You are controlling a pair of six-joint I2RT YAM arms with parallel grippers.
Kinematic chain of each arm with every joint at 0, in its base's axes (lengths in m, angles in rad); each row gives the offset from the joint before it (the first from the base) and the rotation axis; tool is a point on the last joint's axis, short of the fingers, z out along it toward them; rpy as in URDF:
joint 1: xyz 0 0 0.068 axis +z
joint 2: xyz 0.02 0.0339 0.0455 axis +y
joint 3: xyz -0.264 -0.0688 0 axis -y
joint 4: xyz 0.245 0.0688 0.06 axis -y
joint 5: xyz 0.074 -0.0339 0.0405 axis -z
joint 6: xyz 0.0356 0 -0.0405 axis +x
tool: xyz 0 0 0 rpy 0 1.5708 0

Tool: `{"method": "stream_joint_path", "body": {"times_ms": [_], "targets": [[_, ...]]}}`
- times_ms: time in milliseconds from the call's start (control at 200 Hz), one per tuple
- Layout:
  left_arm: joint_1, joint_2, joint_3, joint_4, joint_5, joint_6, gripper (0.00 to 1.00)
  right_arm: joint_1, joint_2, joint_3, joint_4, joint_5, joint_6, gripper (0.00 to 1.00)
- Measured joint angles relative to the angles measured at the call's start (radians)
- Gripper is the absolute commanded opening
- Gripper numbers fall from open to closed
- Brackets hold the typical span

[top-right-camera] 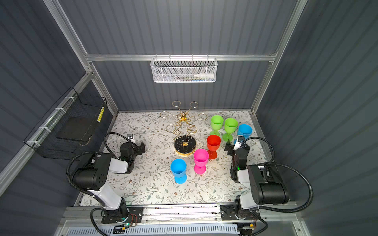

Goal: Take the wine glass off the wine glass rack
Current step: Reset both arms

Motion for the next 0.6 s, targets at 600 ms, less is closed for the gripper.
{"method": "stream_joint_path", "body": {"times_ms": [600], "targets": [[0.0,0.0,0.0,0.0,0.0,0.0,1.0,-0.001,0.013,-0.087,0.116,0.016,0.014,0.99]]}}
